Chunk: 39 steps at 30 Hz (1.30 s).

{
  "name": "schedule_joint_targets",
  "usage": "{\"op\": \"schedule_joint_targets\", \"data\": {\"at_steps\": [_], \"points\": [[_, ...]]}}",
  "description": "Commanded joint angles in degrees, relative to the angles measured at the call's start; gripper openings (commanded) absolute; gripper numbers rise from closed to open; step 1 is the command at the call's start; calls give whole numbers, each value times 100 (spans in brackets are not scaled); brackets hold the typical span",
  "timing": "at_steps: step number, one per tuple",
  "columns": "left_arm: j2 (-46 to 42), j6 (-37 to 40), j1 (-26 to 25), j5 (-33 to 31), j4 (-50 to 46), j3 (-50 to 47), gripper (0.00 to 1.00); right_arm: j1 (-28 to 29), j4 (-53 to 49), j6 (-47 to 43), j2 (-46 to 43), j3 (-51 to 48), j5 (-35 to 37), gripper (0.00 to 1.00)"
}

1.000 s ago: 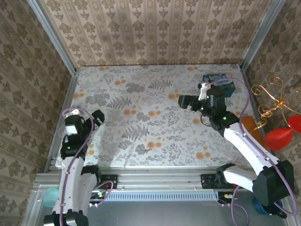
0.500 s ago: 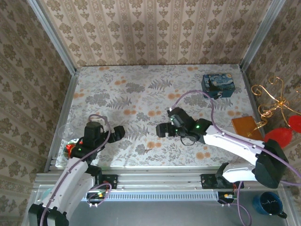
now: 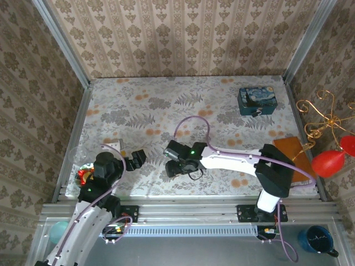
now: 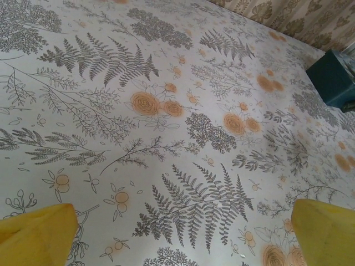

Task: Unlock a padlock with a key

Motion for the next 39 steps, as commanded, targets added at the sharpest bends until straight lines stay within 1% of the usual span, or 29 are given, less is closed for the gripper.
{"op": "schedule_joint_targets", "data": {"at_steps": [1,7,11,14,16,18,22,29,39], "points": [[-195,186,0,-90,-133,-70,100,142,-661,116,271,397,-97,72],[-789,150,1,-143,-241,-218,100,286,-675,284,705,700,-343,56],[-1074,116,1,-173,-303,-283,100,299,-676,439,991,937,-315,47],[-1151,110,1,-167,-318,-302,100,316,-899,543,1204,1149,-164,41],[-1144,101,1,-173,-290,-317,100,388,-1266,589,1339,1354,229,39],[-1142,99,0,-190,-277,-323,100,439,-1454,567,1463,1520,384,36],[-1144,93,1,-198,-299,-320,100,484,-1633,572,1698,1787,451,31],[-1144,101,1,-252,-341,-293,100,615,-2092,559,2039,2199,631,28],[-1144,115,1,-277,-365,-276,100,651,-2126,620,2283,2368,627,20]]}}
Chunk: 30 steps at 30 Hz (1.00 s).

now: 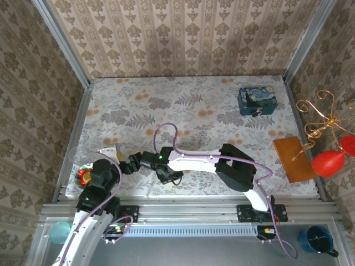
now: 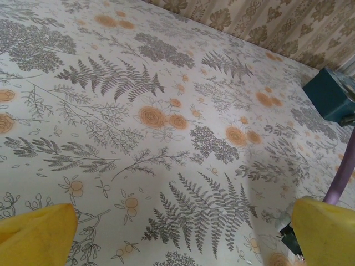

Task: Unlock a padlock with a key

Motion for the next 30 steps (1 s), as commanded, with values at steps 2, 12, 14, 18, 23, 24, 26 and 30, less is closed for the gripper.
{"op": "schedule_joint_targets", "data": {"at_steps": [2,12,14,18,23,24,26,30], "points": [[-75,80,1,-53,-22,-11,100,39,-284,195,182,151,166,17],[-76,131,10,-64,153,-67,100,-106,61,448,-514,-236,232,0],[-71,146,10,81,348,-147,100,-186,462,554,-988,-611,170,0],[-75,145,1,416,892,-415,100,-440,1424,950,-2091,-1548,-103,0],[-119,153,-84,641,1447,-679,100,-889,2704,1772,-3329,-2716,-457,0],[-120,164,-123,651,1522,-678,100,-991,2983,1927,-3552,-2952,-536,0],[-112,187,-229,692,1785,-686,100,-1159,3447,2175,-3945,-3273,-599,0],[12,154,-485,658,2682,-821,100,-1418,3823,2241,-4500,-3373,-612,0]]}}
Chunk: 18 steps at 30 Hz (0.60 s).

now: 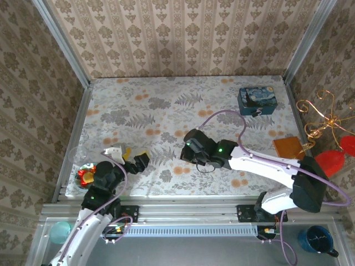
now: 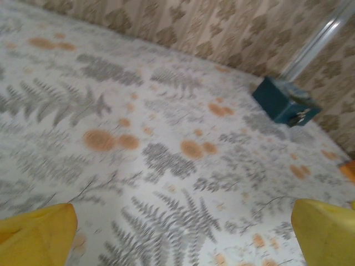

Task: Unlock a padlock with a key

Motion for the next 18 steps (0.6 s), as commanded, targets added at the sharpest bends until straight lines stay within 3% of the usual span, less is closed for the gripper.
{"op": "schedule_joint_targets", "data": {"at_steps": [1,8,13,16,18], "points": [[84,105,-333,98,1210,-184,100,-144,748,308,-407,53,-143,0],[1322,879,-1330,-68,3175,-341,100,-529,767,-139,-558,530,-750,0],[2428,1878,-2264,-446,3861,29,100,-706,829,-348,-616,597,-1209,0],[2914,1986,-2376,-491,4768,-47,100,-722,877,-453,-639,614,-1463,0],[3235,2223,-2377,-303,4756,131,98,-724,911,-504,-674,578,-1594,0]]}}
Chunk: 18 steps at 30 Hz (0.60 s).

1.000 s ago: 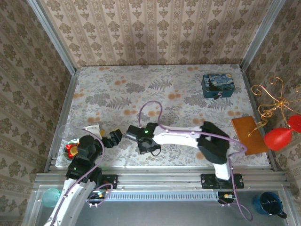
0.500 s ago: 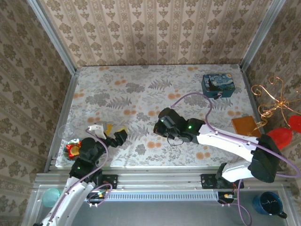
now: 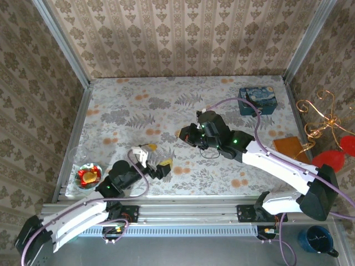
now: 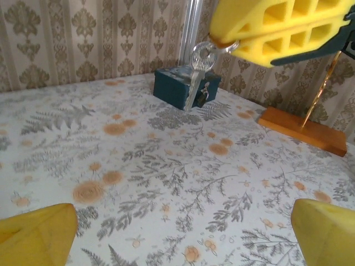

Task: Unlock a padlock with a key

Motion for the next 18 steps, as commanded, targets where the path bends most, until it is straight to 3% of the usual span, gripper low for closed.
{"op": "schedule_joint_targets", "data": {"at_steps": [1,9,18], "points": [[377,681,-36,90,699,412,96,-4,145,-210,-200,84,-449,0],[987,890,-32,618,945,702,82,-10,398,-394,-203,-52,-975,0],[1092,766,106,893,903,894,68,-10,594,-500,-121,-25,-1393,0]]}}
